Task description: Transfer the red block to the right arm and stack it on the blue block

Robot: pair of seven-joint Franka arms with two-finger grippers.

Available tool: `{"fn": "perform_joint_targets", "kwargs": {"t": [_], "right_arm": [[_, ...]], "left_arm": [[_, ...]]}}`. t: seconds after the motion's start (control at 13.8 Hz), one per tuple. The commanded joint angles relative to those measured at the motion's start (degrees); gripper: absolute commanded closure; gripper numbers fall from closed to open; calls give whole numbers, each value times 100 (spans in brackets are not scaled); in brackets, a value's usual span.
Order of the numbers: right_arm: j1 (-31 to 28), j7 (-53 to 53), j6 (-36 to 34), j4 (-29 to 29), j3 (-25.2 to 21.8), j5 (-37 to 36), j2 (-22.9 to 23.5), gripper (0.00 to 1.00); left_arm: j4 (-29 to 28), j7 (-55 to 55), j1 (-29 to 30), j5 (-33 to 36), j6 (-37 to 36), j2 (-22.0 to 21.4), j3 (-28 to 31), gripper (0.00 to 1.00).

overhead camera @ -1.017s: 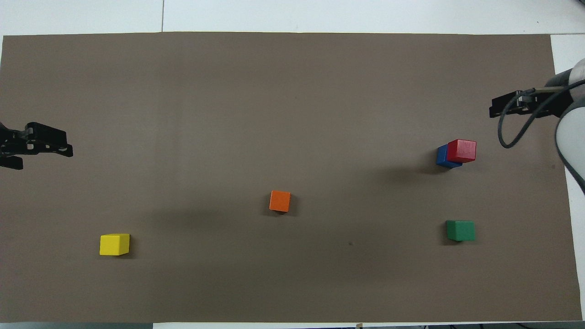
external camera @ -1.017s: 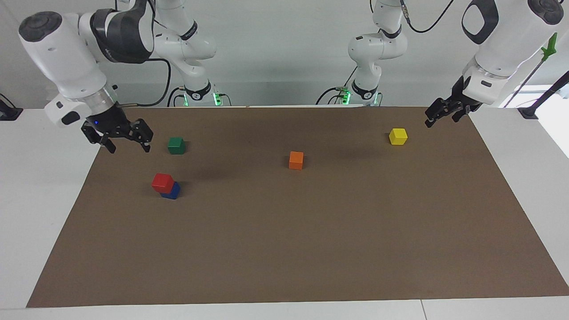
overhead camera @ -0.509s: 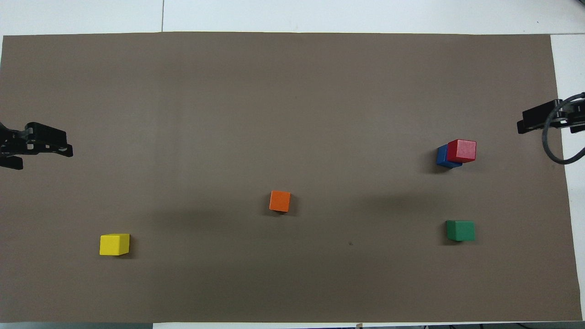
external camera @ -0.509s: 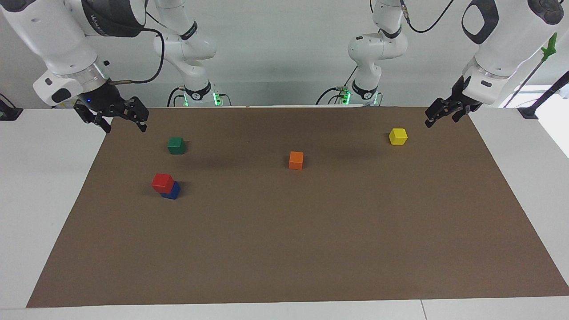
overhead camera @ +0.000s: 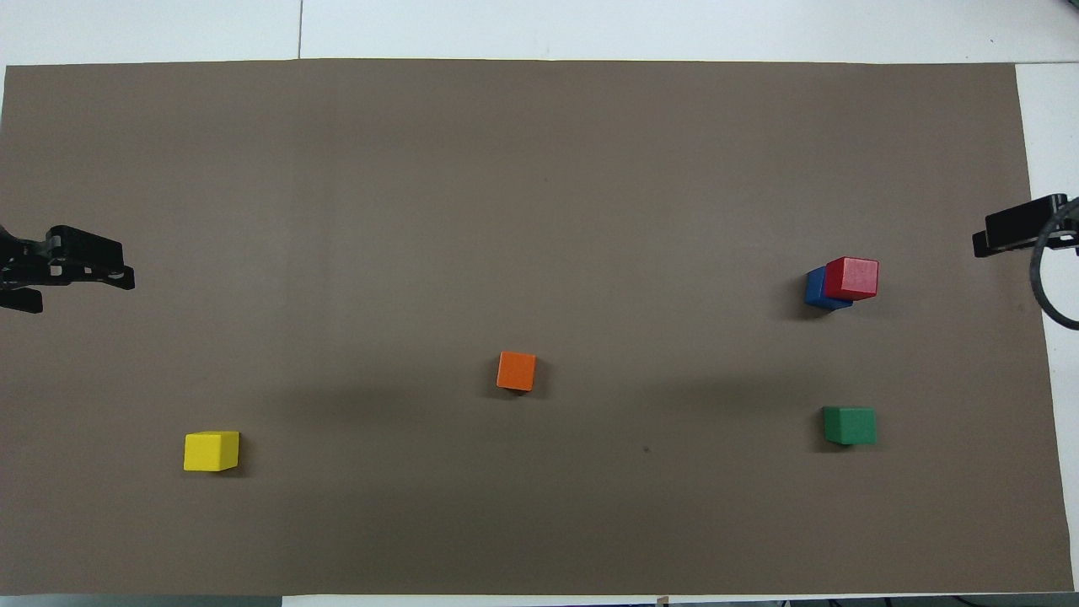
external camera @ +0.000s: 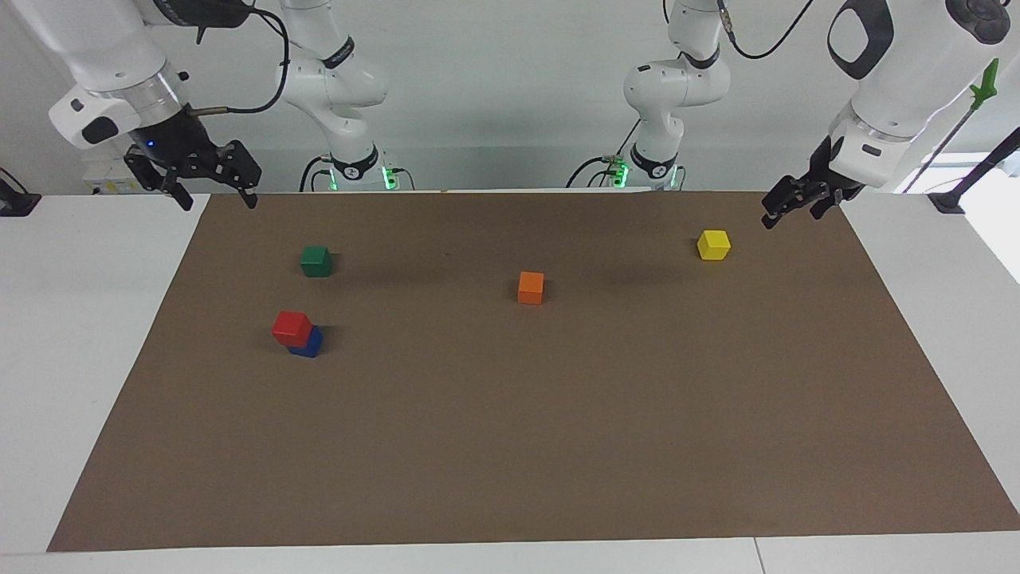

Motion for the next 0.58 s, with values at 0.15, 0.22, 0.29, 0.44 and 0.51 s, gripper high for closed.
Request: {"fn": "perform_joint_targets", "kwargs": {"t": [0.15,0.22,0.29,0.44,0.51], "right_arm": [[-86,-179,282,-736,139,-222,-455,0],[-60,-180,440,-930,113,-240,-508,0],[-43,-162,486,-1027,104,-248,-578,0],[1,-153,486,-1002,77,-249,-553,0],[-16,-136,486,-993,86,-249,-553,0]], "left_arm": [[-182,43,-11,-69,68,-157,43,0],[-182,43,-11,-69,59,-157,43,0],[-182,43,-11,-69,67,-157,43,0],[-182,43,-11,-69,68,-157,43,0],[-182,43,-11,-69,68,-157,43,0]]}}
